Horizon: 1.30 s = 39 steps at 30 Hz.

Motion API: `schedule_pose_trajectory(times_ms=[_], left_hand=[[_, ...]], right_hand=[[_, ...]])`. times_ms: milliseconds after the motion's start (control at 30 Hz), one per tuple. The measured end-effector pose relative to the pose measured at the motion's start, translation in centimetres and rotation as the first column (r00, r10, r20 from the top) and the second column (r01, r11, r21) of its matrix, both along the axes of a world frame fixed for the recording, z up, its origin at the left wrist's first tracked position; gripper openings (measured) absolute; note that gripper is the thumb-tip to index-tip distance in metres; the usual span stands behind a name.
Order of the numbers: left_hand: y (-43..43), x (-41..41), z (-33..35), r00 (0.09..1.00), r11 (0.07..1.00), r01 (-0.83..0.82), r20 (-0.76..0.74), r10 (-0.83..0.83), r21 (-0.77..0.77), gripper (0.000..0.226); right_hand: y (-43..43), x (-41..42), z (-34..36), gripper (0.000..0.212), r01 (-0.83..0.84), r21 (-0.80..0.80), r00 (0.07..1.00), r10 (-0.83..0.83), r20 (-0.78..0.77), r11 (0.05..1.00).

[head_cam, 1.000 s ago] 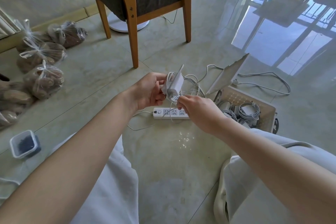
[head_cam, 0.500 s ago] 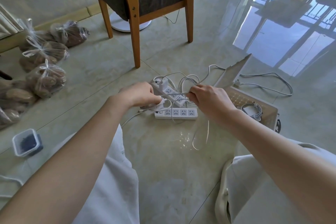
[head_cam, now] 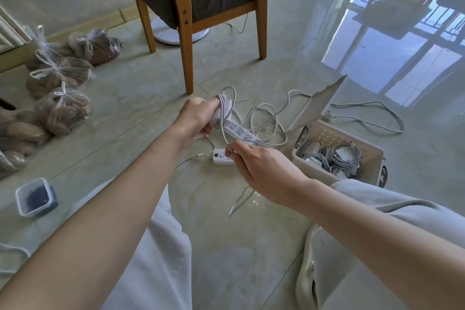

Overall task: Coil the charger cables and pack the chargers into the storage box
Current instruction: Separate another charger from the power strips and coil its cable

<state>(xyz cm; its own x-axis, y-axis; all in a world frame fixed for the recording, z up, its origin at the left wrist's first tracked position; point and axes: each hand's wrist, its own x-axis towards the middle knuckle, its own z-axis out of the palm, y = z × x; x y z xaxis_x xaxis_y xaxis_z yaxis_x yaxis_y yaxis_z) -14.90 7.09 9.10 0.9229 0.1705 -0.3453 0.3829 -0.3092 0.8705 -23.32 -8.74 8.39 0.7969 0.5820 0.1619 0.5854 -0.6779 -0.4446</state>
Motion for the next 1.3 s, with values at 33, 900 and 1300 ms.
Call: schedule_pose_trajectory(times_ms=[33, 900, 1300], left_hand=[[-0.1, -0.1, 0.2, 0.999, 0.998, -0.008, -0.034, 0.006, -0.066, 0.03], [0.4, -1.5, 1.7, 0.653, 0.683, 0.73, -0.311, -0.691, 0.015, 0.015], [1.1, -1.0, -0.6, 0.827, 0.528, 0.557, -0.37, -0.423, 0.642, 0.025]], right_hand=[[-0.1, 0.0, 0.1, 0.024, 0.008, -0.008, 1.0, -0.008, -0.006, 1.0], [-4.2, 5.8, -2.0, 0.016, 0.002, -0.379, 0.991, 0.05, 0.128, 0.926], [-3.2, 5.7, -1.8, 0.035, 0.152, -0.447, 0.978, -0.07, 0.195, 0.882]])
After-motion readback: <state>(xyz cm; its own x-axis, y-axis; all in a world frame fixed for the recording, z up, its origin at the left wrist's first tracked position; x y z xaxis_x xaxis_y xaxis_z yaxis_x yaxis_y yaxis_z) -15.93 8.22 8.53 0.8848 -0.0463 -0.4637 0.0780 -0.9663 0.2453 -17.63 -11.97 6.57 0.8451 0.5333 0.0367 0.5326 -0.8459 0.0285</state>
